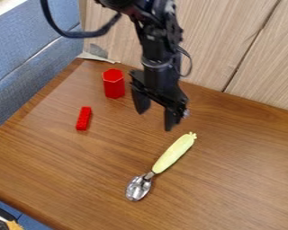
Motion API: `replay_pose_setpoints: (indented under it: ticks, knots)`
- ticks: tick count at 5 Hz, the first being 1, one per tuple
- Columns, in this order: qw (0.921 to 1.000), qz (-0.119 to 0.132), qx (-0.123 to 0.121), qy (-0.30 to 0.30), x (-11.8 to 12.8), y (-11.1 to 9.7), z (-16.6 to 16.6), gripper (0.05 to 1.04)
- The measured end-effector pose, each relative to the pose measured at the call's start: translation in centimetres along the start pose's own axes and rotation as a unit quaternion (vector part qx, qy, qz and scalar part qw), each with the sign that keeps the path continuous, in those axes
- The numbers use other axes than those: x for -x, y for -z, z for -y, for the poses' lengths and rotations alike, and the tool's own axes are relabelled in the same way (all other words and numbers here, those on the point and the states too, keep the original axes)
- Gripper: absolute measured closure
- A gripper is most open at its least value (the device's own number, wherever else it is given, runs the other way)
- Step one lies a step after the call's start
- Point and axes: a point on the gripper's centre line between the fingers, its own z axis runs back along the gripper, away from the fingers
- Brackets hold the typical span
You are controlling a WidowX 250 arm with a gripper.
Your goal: Grab the yellow and put it on the top side of the table
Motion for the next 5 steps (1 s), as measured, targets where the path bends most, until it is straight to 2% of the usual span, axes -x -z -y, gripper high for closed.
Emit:
replay_pose_setpoints:
  ticks: [1,3,4,5]
  knots:
    - [0.9981,-0.003,0.027,0.056,0.2,1.7,2.2,0.084]
    - [0.9944,-0.018,0.035,0.098,1.1,4.3,3.9,0.084]
    - [0.9939,-0.018,0.021,0.106,0.9,4.8,4.2,0.137]
    - [0.9955,-0.009,0.009,0.093,0.8,4.9,4.0,0.422]
